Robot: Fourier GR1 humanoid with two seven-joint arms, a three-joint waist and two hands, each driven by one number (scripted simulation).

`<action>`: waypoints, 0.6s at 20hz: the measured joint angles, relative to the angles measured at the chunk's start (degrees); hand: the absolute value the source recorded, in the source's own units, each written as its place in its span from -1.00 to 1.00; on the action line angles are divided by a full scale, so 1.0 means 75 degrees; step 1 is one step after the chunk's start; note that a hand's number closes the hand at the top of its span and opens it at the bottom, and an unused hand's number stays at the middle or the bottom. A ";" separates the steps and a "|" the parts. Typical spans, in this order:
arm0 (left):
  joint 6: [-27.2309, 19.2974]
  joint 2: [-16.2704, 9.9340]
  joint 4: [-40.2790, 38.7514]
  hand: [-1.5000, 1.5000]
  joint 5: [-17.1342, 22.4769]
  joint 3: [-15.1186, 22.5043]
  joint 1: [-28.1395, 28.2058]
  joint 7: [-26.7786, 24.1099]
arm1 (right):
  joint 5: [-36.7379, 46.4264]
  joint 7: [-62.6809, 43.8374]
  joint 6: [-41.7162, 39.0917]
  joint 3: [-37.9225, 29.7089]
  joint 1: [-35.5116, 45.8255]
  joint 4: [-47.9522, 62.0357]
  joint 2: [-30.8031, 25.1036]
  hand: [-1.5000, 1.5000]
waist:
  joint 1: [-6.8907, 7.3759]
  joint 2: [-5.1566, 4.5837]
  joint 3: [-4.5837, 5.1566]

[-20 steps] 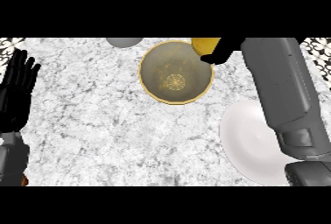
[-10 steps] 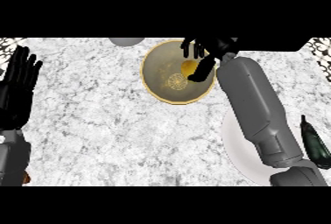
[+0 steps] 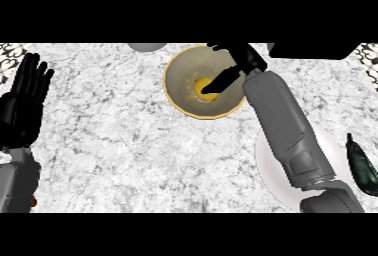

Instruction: Pick the lemon from the plate and place it in the bowl

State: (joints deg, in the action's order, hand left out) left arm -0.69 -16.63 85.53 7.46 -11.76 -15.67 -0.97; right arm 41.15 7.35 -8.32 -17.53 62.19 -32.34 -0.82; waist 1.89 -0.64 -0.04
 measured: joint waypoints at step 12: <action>-0.0004 -0.0037 0.0118 0.00 0.0015 -0.0071 0.0014 0.0098 | -0.1389 0.0880 0.0723 -0.1772 0.0210 0.0804 -0.1648 -1.00 | 0.0004 -0.0025 -0.0002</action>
State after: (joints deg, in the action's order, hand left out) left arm -0.72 -16.91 86.41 7.57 -12.29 -15.56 -0.23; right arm 30.73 13.95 -2.90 -30.82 63.76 -26.31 -13.18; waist 1.92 -0.83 -0.05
